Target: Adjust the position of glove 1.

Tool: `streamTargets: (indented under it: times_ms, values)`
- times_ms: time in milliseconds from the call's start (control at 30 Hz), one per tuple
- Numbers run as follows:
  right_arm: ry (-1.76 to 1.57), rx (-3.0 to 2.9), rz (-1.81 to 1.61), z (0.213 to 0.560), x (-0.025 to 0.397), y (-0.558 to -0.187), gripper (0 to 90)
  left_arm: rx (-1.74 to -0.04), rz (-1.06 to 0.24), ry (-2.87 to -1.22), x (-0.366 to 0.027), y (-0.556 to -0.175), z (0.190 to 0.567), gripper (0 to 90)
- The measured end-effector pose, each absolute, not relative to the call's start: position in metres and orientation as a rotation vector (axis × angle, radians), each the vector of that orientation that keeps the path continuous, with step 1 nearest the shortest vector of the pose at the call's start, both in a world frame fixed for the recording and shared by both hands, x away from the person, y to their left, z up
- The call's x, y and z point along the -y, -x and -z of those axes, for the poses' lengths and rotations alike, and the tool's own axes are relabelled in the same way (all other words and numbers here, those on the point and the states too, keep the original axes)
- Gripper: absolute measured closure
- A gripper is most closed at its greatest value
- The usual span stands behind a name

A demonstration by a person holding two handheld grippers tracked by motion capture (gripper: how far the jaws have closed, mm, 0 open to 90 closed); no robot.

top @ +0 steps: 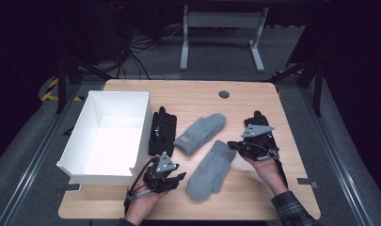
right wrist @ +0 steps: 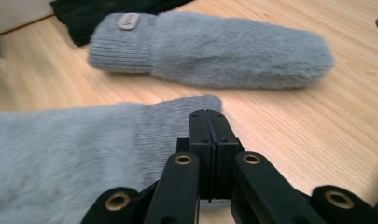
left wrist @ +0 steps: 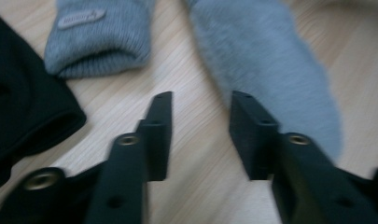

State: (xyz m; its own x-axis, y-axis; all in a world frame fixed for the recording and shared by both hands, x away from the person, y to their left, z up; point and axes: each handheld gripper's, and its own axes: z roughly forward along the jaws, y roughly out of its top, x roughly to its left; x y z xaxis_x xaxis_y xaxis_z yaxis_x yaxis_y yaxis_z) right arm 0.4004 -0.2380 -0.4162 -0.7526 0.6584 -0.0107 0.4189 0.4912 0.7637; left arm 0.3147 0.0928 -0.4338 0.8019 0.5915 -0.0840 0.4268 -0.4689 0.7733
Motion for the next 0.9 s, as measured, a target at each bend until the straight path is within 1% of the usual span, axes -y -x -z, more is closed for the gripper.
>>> streamTargets:
  times_ms: [67,133,167,200,300,400,500,633,900]
  values:
    - [-0.920,-2.441,-1.115,0.419,0.239,-0.405,90.0,-0.719,-0.216,-2.128,-0.090,-0.310,0.430,80.4]
    - [-0.929,-2.443,-1.100,0.422,0.240,-0.410,90.0,-0.683,-0.180,-2.139,-0.086,-0.306,0.428,87.8]
    - [-0.933,-2.445,-1.095,0.424,0.240,-0.412,90.0,-0.664,-0.160,-2.149,-0.083,-0.304,0.428,90.0]
    - [-0.938,-2.445,-1.089,0.426,0.240,-0.415,90.0,-0.646,-0.128,-2.161,-0.078,-0.303,0.429,90.0]
    - [-0.947,-2.456,-1.075,0.432,0.242,-0.422,90.0,-0.610,-0.088,-2.191,-0.068,-0.299,0.433,90.0]
    - [-0.948,-2.470,-1.046,0.437,0.242,-0.426,90.0,-0.584,-0.057,-2.217,-0.059,-0.298,0.438,90.0]
    - [-0.955,-2.500,-1.025,0.443,0.244,-0.429,90.0,-0.572,-0.053,-2.263,-0.053,-0.299,0.442,90.0]
    - [-0.949,-2.529,-1.015,0.443,0.249,-0.423,90.0,-0.607,-0.039,-2.291,-0.053,-0.304,0.449,90.0]
    - [-0.941,-2.574,-1.002,0.443,0.263,-0.401,90.0,-0.651,-0.040,-2.302,-0.058,-0.315,0.452,90.0]
